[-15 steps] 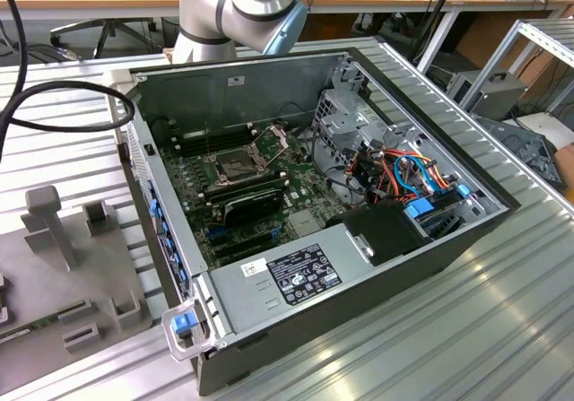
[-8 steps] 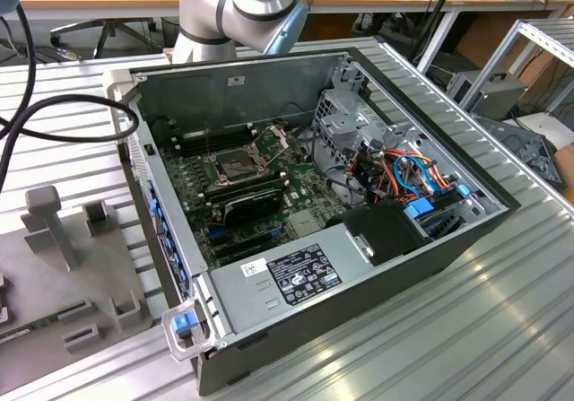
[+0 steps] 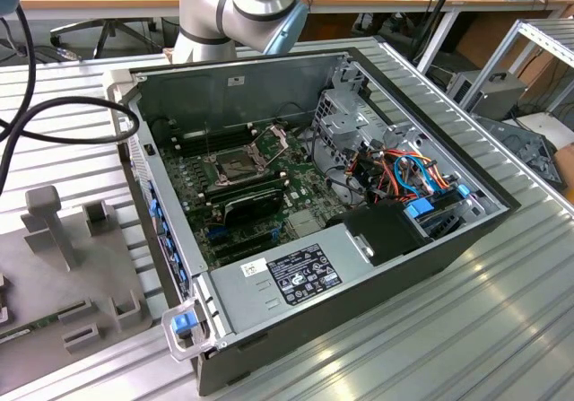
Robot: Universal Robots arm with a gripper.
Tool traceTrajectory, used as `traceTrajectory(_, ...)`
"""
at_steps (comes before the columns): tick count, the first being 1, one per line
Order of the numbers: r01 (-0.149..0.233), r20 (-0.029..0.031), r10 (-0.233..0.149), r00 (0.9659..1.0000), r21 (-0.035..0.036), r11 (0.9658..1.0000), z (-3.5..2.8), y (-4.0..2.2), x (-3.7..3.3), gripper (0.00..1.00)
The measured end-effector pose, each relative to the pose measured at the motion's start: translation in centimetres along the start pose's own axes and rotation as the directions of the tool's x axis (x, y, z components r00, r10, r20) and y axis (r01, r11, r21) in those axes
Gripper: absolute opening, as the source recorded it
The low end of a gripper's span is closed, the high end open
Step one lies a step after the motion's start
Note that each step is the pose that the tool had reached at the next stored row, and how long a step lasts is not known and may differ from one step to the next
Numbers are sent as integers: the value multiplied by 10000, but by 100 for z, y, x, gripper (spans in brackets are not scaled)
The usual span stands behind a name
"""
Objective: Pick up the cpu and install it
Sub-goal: 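Pick up the cpu and move it towards the insertion slot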
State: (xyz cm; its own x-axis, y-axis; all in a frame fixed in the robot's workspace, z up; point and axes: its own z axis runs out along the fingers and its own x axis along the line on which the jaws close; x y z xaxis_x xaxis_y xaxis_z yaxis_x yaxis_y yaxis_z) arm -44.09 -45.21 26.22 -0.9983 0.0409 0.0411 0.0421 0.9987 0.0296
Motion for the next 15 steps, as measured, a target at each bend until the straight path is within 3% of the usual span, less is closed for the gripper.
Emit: traceTrajectory(15, 0, 0, 0, 10000, 3, 10000, 0, -52, -2, 60)
